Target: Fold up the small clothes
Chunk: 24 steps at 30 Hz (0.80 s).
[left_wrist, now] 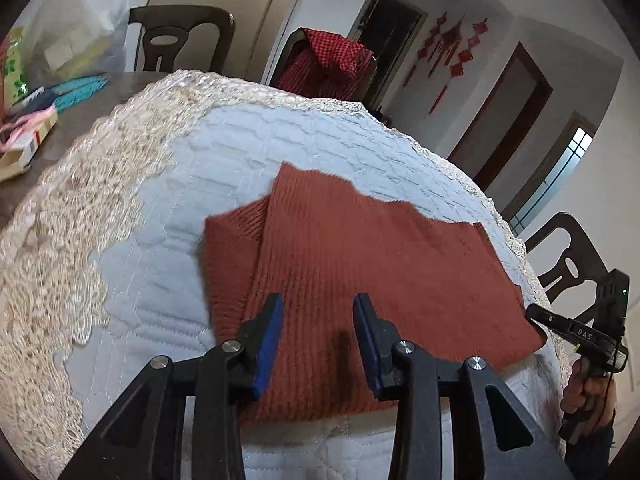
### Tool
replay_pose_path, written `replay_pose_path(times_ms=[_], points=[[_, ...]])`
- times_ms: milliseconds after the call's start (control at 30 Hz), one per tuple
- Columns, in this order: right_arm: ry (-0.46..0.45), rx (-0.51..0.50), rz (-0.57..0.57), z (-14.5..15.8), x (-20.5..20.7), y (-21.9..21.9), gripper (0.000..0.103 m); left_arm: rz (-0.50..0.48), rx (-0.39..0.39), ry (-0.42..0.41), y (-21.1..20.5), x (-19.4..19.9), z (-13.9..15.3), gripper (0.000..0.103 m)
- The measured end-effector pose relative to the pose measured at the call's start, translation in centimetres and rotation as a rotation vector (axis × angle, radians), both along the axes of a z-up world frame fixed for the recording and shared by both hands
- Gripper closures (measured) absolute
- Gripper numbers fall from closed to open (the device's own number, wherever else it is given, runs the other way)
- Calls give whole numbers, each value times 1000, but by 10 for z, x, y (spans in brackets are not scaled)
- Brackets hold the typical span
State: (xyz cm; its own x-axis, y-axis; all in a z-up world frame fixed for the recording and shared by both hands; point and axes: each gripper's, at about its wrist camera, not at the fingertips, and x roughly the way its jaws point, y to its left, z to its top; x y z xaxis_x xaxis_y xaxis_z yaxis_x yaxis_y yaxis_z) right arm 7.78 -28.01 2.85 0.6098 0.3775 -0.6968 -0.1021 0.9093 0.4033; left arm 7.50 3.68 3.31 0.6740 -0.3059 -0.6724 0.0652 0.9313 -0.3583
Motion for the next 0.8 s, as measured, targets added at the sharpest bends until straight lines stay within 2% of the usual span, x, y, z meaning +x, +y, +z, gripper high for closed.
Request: replay_pose_path(times_ms=[167,233,300,333,367,400,567,700,800], points=[[-37,2,28,7,29,17,102,-32,31,-61,-24,29,20,64],[-22,1,27,0,44,21,102,-6,89,-43,-28,43,12,64],[9,-14,-3,-12,50,15,102,15,111,3,-23,50,-6,64],[13,10,-13,-18,52,8,102,28,111,22,-18,51,-14,65],[8,58,-20,-21,51,-2,102,30,91,9,-13,48,-17,67],[11,64,-31,-21,50,-5,103,34,64,5,-9,46,-15,67],[-6,-26,-51,-5,34,-1,102,18,88,-4,-12,27,-1,67],[-68,-58,-1,17,0,17,102,-24,113,-50,-29,-6,15,67],[-72,-66,60,15,-17,39,101,-100,104,-54,-57,-23,15,67]])
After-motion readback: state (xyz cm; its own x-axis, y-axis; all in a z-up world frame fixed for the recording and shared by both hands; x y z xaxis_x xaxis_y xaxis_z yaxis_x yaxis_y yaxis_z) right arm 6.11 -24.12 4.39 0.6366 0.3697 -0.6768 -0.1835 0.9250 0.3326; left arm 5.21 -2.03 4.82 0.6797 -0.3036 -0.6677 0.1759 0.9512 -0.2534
